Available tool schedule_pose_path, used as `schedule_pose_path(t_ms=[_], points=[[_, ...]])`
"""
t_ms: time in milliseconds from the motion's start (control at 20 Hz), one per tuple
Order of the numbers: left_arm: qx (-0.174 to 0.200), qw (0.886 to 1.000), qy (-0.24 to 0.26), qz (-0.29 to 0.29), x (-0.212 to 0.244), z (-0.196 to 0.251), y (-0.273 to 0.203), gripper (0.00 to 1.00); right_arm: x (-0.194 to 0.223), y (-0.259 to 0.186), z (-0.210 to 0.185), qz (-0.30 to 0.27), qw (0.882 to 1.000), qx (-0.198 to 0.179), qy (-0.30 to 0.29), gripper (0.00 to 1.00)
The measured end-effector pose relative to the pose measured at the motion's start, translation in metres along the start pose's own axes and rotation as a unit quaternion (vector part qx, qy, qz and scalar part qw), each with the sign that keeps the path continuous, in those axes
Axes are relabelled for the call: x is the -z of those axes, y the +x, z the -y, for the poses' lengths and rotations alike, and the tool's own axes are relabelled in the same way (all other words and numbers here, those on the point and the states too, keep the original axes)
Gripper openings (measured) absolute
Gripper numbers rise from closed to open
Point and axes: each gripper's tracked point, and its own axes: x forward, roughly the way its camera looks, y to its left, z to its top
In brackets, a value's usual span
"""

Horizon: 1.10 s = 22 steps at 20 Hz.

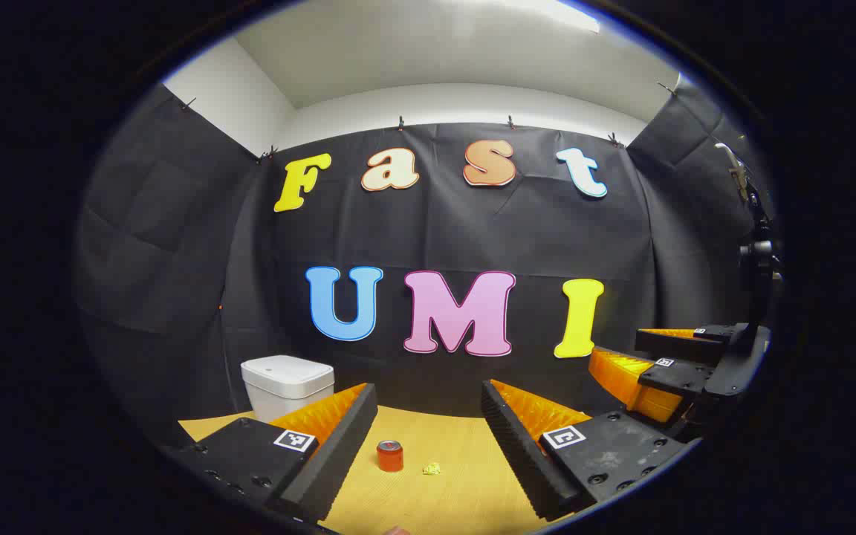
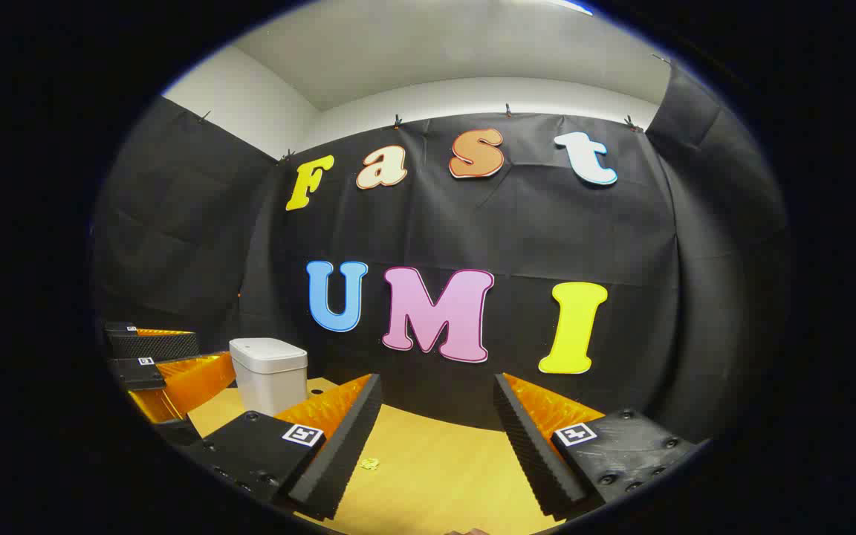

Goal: Press the lid of the desktop garbage bin to open it, pick up the crumpled paper on the desktop and throw it into the bin, then pick up the pop can on the desktop and drop it into the bin, and finally close the garbage bin lid.

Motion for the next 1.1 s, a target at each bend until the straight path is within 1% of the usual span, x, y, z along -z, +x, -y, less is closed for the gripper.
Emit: schedule_pose_path(t_ms=[250, 750, 850, 1100], points=[[-0.005, 1.000, 0.002, -0.001, -0.001, -0.004, -0.005, 0.95, -0.001, -0.003, -0.006, 0.000, 1.000, -0.005, 0.002, 0.97], [-0.003, 1.000, -0.001, 0.001, -0.004, -0.004, -0.009, 0.95, -0.007, -0.009, -0.003, 0.004, 1.000, 0.001, 0.000, 0.96], [0.000, 1.000, 0.000, 0.002, -0.005, -0.003, -0.011, 0.94, -0.007, -0.012, -0.005, 0.000, 1.000, 0.002, 0.001, 0.96], [0.001, 1.000, -0.001, 0.003, -0.004, -0.007, -0.011, 0.95, -0.011, -0.013, -0.008, 0.003, 1.000, 0.003, 0.002, 0.96]])
